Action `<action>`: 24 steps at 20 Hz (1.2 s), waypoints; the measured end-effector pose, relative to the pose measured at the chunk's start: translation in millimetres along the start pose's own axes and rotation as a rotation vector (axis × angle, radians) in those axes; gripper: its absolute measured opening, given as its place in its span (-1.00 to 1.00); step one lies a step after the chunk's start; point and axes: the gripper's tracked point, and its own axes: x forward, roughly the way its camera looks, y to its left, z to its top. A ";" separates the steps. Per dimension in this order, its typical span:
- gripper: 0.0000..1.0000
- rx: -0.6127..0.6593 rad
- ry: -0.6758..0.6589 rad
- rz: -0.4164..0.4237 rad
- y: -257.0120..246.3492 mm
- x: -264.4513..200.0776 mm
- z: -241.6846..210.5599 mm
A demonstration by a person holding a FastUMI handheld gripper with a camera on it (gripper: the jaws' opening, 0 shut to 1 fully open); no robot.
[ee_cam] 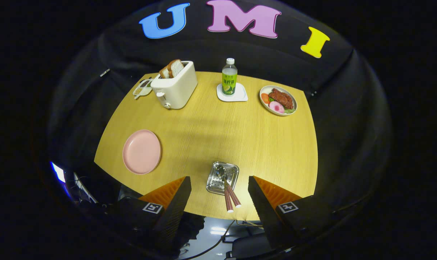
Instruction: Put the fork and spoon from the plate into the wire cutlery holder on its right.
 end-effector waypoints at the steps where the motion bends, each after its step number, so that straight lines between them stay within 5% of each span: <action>1: 0.97 0.012 -0.044 -0.001 6.0 -8.8 6.1; 17: 0.99 0.072 -0.755 -0.115 48.1 -117.1 97.1; 24: 0.98 0.083 -0.851 -0.130 50.9 -138.5 113.5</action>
